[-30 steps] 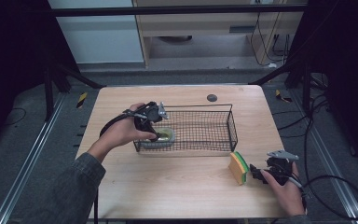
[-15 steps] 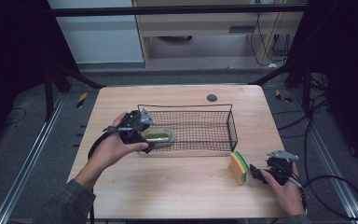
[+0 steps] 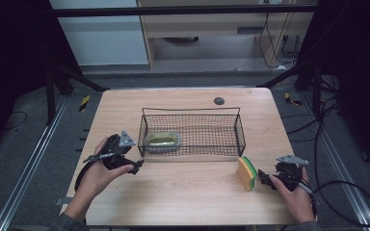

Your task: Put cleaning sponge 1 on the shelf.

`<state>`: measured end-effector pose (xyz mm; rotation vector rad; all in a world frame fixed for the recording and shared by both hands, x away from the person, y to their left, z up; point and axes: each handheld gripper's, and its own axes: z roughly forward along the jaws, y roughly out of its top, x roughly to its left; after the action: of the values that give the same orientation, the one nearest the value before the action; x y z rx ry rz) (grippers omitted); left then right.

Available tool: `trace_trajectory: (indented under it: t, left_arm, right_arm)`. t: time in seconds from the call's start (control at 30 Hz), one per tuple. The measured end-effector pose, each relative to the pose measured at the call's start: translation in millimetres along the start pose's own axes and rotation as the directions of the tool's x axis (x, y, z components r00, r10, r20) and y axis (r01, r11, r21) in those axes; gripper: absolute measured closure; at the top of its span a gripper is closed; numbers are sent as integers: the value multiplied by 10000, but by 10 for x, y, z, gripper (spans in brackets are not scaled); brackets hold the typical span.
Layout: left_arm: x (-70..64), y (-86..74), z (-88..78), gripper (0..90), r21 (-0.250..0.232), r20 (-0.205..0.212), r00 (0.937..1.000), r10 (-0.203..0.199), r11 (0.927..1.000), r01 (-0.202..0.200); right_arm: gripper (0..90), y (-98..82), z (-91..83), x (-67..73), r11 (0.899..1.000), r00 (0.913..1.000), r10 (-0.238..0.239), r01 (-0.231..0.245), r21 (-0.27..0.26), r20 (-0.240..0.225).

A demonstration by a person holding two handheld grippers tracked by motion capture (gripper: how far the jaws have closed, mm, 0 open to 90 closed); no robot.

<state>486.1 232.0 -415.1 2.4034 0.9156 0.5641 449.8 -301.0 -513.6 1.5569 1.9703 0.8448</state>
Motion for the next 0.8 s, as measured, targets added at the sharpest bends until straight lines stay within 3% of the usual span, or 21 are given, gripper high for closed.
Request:
trace_trajectory:
  t: [0.27, 0.53, 0.7, 0.8]
  left_arm:
    - [119, -363, 243, 66, 547, -32, 9972, -745, 9957, 745]
    - [208, -563, 420, 61, 841, -122, 9932, -1155, 9897, 1161]
    - [285, -656, 495, 61, 764, -304, 9860, -1640, 9832, 1659]
    - [348, -698, 518, 48, 604, -165, 9781, -2075, 9762, 2081]
  right_arm:
    - [6, 0, 0, 1, 10000, 10000, 14, -14, -6, -2]
    - [6, 0, 0, 1, 10000, 10000, 20, -20, -3, -7]
    - [6, 0, 0, 0, 10000, 10000, 5, -5, 1, 1]
    - [6, 0, 0, 1, 10000, 10000, 21, -21, -3, -7]
